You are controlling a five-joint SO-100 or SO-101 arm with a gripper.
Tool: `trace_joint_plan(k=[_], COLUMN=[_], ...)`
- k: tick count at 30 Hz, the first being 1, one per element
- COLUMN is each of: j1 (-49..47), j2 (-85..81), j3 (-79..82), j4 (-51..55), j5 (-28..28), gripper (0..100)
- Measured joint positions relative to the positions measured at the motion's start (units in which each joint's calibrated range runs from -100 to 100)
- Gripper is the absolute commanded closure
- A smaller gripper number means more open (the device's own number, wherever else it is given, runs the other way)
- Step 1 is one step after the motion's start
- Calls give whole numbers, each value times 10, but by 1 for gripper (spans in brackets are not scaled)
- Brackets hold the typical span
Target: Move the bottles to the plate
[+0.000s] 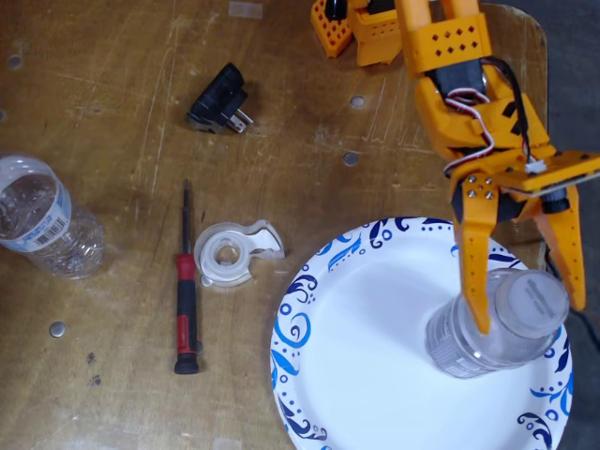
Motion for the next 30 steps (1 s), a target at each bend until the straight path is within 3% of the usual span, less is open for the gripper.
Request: trace_joint_plan(k=[9, 21, 30], j1=[25, 299, 449], j2=[-103, -286, -277], j3=[0, 147, 149], j4=[74, 76, 76], j5=[0, 1, 15], gripper=[73, 73, 73])
